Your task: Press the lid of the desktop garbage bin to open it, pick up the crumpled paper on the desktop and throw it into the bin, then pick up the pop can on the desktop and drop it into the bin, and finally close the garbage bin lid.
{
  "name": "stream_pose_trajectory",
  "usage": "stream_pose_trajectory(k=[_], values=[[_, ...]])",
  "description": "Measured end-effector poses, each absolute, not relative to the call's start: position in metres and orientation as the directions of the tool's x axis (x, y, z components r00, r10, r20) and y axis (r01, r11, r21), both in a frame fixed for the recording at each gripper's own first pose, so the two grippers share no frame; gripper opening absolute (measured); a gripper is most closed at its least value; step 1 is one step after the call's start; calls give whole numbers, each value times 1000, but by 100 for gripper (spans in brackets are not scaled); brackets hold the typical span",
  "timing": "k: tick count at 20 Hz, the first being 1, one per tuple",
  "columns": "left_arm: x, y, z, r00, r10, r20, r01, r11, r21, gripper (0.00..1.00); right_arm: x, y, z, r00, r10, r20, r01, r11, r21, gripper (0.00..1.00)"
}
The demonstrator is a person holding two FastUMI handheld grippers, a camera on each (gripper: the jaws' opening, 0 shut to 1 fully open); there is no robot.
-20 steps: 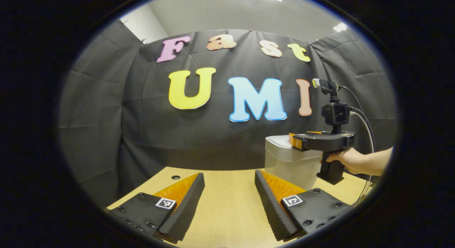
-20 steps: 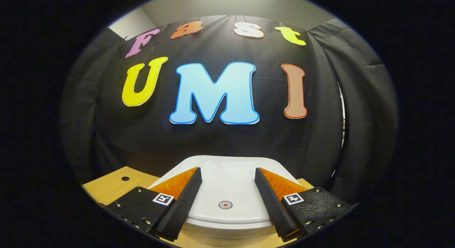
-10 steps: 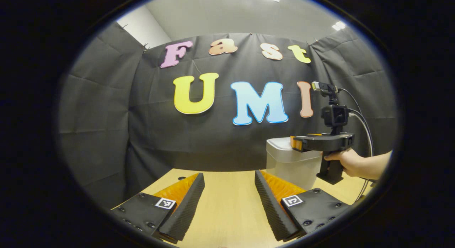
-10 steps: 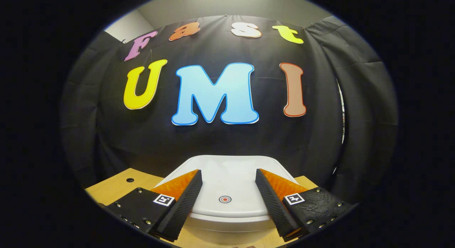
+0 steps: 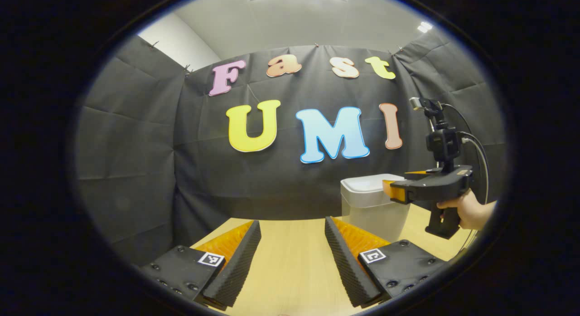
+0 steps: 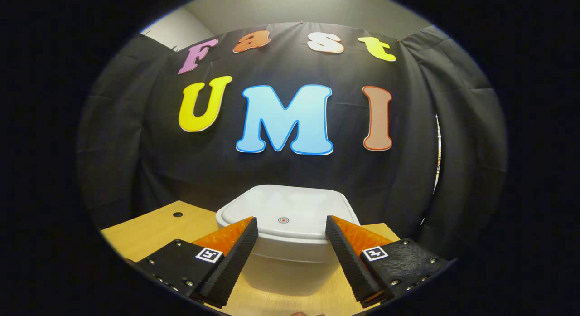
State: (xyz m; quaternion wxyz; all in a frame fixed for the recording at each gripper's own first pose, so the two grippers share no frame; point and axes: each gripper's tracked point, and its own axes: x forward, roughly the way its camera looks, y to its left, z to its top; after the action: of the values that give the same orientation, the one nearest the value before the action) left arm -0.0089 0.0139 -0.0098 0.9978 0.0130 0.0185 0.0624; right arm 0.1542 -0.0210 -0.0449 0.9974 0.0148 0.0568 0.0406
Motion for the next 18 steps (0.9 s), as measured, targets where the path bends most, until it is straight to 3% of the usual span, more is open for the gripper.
stream_pose_trajectory(k=[8, 18], values=[[8, 22, -10, 992, 118, -35, -118, 993, -11, 96, 79, -10, -37, 985, 132, -115, -127, 991, 45, 96], [17, 62, -21, 992, 121, -35, -121, 993, 6, 96, 19, 9, -48, 980, 86, -179, -63, 990, 129, 96]])
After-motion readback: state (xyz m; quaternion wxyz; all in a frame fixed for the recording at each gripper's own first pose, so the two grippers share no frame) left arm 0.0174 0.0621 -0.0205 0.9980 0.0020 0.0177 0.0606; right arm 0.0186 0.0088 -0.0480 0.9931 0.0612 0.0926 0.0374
